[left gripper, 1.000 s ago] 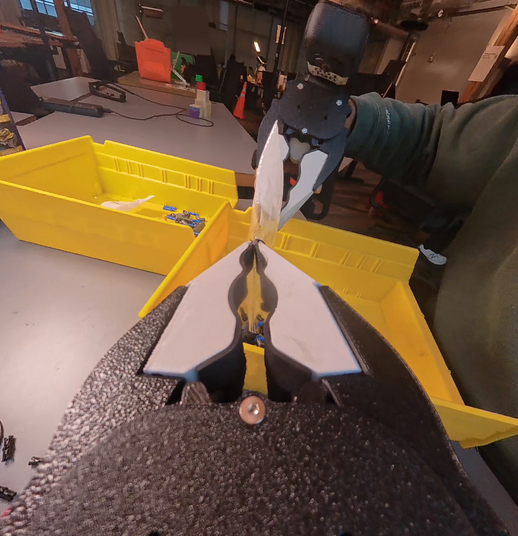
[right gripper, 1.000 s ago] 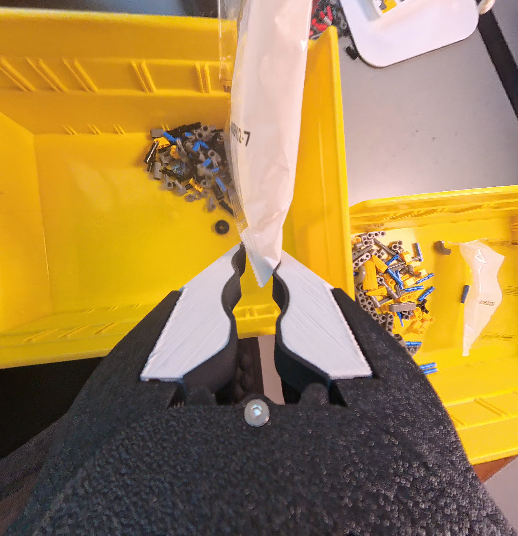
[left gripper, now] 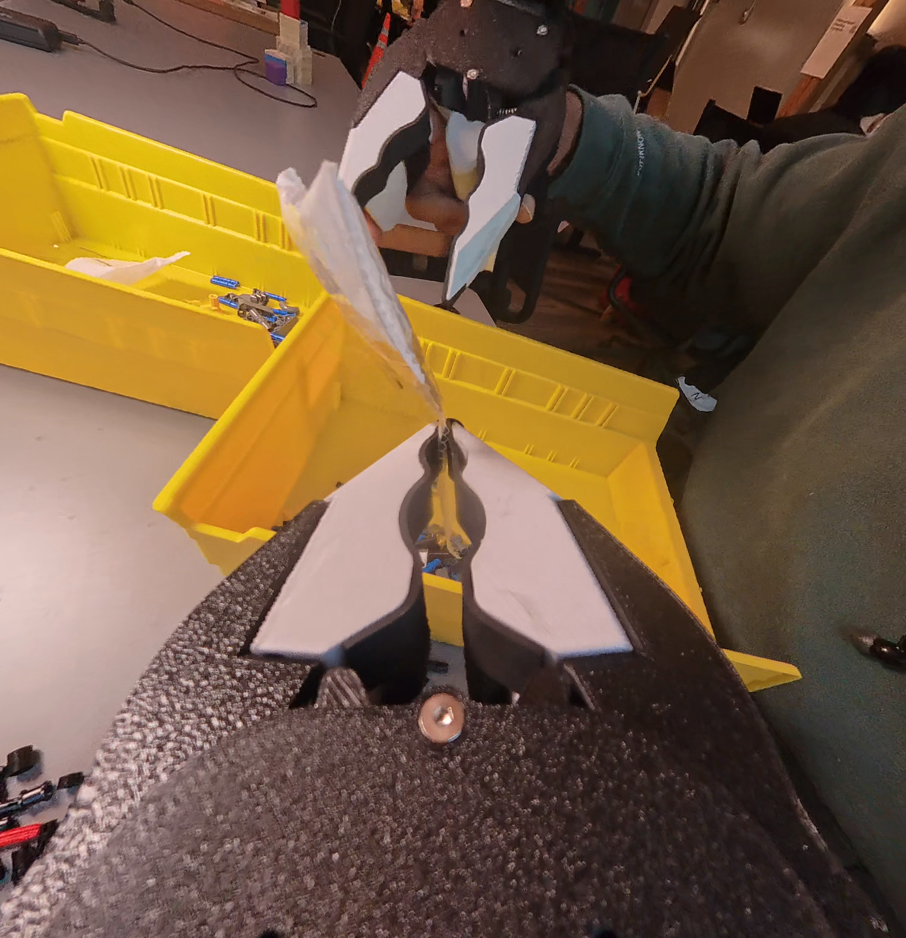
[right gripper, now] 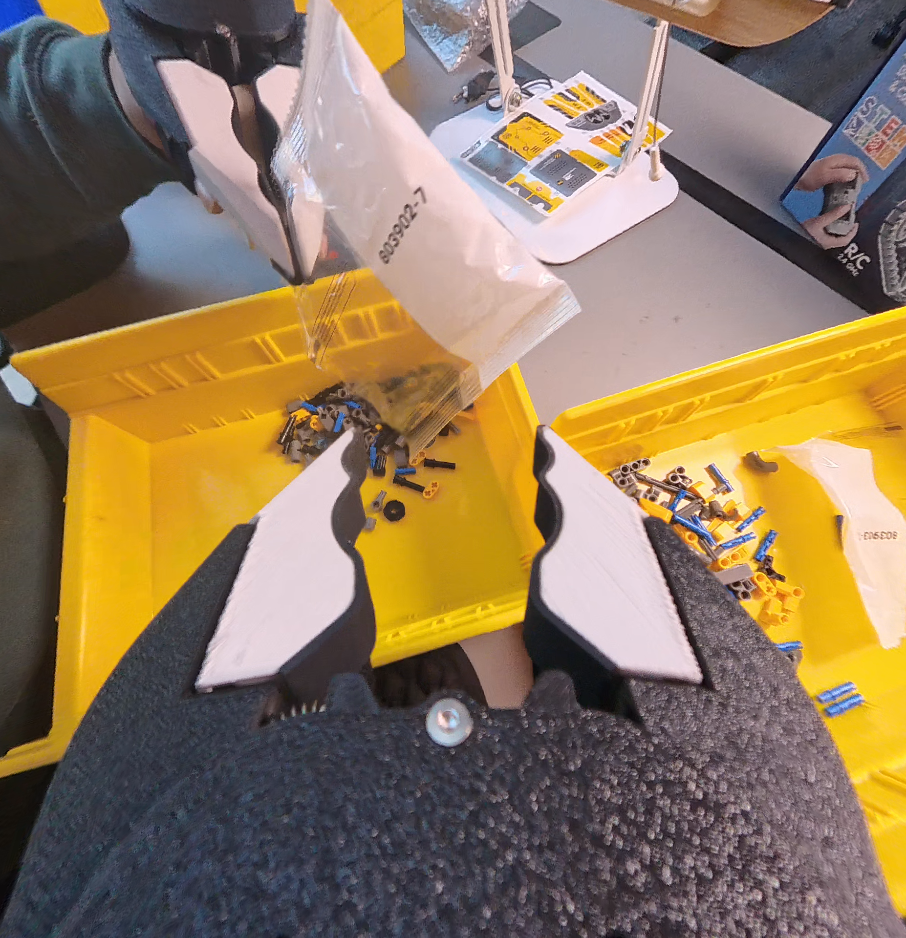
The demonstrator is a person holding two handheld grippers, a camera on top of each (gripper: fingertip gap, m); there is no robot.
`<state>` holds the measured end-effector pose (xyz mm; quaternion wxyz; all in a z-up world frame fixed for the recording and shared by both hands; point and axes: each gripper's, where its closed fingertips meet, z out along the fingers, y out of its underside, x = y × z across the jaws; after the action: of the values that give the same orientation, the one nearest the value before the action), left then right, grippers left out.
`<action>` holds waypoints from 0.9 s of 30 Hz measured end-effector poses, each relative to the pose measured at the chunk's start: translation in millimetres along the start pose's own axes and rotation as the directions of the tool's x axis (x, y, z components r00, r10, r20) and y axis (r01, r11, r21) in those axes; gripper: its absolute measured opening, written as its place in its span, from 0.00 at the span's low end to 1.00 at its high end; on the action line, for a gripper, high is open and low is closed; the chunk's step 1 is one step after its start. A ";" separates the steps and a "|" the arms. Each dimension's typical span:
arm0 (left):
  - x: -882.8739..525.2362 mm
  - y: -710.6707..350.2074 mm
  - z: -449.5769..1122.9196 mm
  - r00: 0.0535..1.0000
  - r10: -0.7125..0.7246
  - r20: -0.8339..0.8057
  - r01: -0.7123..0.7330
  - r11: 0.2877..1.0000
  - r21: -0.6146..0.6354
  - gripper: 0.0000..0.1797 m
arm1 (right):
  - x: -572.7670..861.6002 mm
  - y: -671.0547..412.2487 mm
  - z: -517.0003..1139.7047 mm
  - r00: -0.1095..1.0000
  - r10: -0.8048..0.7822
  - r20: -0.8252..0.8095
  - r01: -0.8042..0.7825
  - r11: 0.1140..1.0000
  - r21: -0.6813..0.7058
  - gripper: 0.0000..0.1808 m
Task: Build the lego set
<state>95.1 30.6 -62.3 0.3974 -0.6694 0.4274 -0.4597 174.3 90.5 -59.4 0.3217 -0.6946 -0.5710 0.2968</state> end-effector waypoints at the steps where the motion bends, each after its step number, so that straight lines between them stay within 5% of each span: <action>1: 2.0 -1.2 1.3 1.000 0.004 -0.008 -0.004 1.000 0.002 0.00 | 1.0 -2.2 3.8 1.000 0.016 0.006 -0.017 1.000 0.017 0.37; 4: 7.9 -4.8 3.4 0.999 0.029 -0.025 -0.029 1.000 0.007 0.00 | 2.7 -6.0 16.4 0.999 0.017 0.033 -0.019 0.999 0.043 0.38; 6: 0.5 -3.5 -0.1 0.999 0.037 0.032 -0.036 0.999 -0.016 0.00 | -8.7 -22.1 12.4 0.990 -0.031 0.135 0.009 0.987 0.162 0.00; 10: -9.4 -19.7 -26.3 0.996 -0.031 0.080 0.024 0.996 0.086 0.00 | -22.3 -38.1 -4.7 0.967 -0.100 0.232 0.035 0.962 0.270 0.00; 27: 8.8 -24.1 -27.1 0.997 0.001 0.071 -0.006 0.997 0.073 0.00 | -29.2 -23.9 -4.3 0.970 -0.134 0.205 0.085 0.969 0.232 0.00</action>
<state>76.1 26.2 -30.5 0.4374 -0.6696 0.3969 -0.4503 158.3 64.7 -36.7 0.3483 -0.5845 -0.6040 0.4151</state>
